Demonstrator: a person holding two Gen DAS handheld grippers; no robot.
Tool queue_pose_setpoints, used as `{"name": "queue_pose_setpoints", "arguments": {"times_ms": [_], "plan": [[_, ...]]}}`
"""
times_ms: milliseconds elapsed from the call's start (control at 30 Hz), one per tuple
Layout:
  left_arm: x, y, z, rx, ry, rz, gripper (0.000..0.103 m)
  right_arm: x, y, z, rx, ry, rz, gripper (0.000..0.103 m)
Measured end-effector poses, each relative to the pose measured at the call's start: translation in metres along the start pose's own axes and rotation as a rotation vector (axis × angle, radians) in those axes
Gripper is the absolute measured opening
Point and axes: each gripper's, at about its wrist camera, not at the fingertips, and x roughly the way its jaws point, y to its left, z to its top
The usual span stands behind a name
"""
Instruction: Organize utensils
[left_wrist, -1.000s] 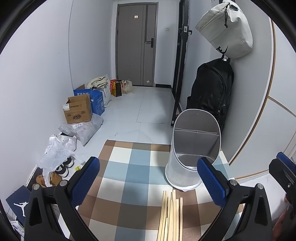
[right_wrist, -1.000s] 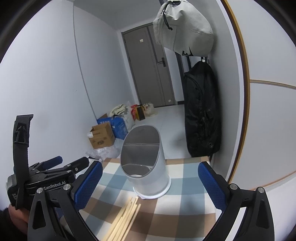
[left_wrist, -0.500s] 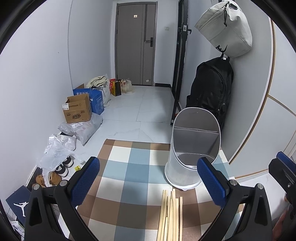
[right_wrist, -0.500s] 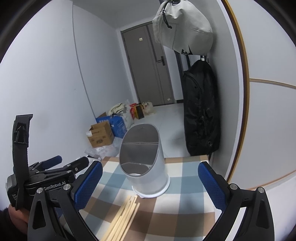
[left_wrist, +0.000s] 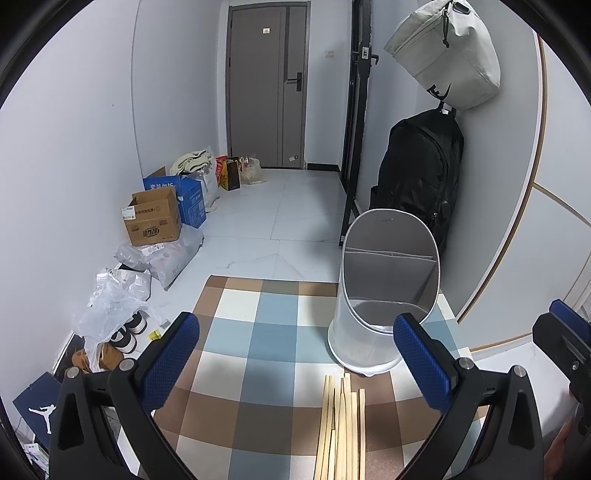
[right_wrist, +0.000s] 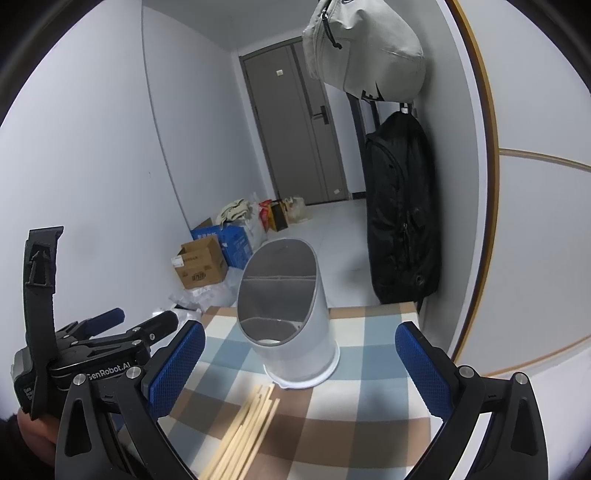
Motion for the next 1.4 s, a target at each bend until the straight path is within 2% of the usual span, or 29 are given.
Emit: {"name": "queue_pose_setpoints", "arguments": {"times_ms": [267,500,633,767,833,967,1067,1133,1267,1333,1400], "plan": [[-0.001,-0.001,-0.001,0.006,-0.005,0.0,0.102,0.003,0.001,-0.001,-0.002,0.009,0.004,0.103],[0.003,0.0,-0.002,0.007,0.025,-0.014,0.102,0.01,0.005,-0.003,0.001,0.053,0.021,0.103],[0.008,0.01,0.004,-0.008,0.048,-0.028,0.102,0.019,0.007,-0.004,0.005,0.087,0.042,0.103],[0.018,0.025,0.006,-0.023,0.09,-0.013,0.102,0.039,0.011,-0.01,-0.006,0.169,0.073,0.102],[0.022,0.032,0.003,-0.027,0.107,-0.012,0.102,0.05,0.013,-0.016,0.0,0.227,0.092,0.095],[0.032,0.039,-0.003,0.015,0.135,0.015,0.102,0.077,0.016,-0.03,0.034,0.35,0.144,0.091],[0.04,0.044,-0.005,0.009,0.174,0.013,0.102,0.101,0.021,-0.043,0.059,0.45,0.183,0.083],[0.044,0.05,-0.005,-0.003,0.193,0.016,0.102,0.116,0.026,-0.055,0.067,0.52,0.212,0.07],[0.046,0.059,-0.003,-0.021,0.21,0.033,0.102,0.143,0.032,-0.078,0.087,0.634,0.206,0.052],[0.048,0.062,-0.003,-0.028,0.218,0.037,0.102,0.152,0.035,-0.086,0.069,0.662,0.192,0.035],[0.05,0.065,-0.003,-0.033,0.229,0.032,0.102,0.159,0.036,-0.089,0.075,0.668,0.184,0.032]]}}
